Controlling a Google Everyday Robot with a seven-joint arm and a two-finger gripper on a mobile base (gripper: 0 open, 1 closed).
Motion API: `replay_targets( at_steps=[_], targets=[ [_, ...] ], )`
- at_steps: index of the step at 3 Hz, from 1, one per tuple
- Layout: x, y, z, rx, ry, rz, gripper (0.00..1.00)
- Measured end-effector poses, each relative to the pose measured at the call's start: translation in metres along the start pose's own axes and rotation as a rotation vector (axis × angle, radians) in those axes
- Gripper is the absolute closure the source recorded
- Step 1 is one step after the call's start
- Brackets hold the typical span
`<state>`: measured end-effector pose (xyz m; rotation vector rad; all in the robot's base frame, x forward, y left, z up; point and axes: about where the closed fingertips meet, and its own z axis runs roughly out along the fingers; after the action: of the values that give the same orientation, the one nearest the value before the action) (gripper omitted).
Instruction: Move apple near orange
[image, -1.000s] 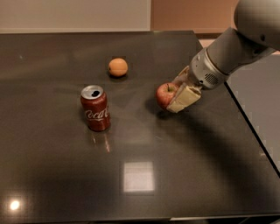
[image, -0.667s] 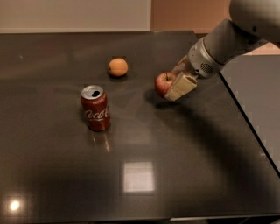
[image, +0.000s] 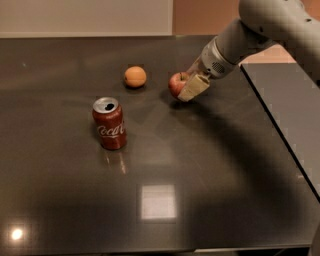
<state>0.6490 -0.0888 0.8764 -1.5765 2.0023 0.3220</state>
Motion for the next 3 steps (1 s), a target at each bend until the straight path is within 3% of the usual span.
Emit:
replay_targets(
  at_steps=[2, 3],
  targets=[
    [-0.032, -0.027, 0.042, -0.029, -0.041, 0.015, 1.0],
    [-0.042, -0.036, 0.056, -0.043, -0.039, 0.023, 0.84]
  ],
)
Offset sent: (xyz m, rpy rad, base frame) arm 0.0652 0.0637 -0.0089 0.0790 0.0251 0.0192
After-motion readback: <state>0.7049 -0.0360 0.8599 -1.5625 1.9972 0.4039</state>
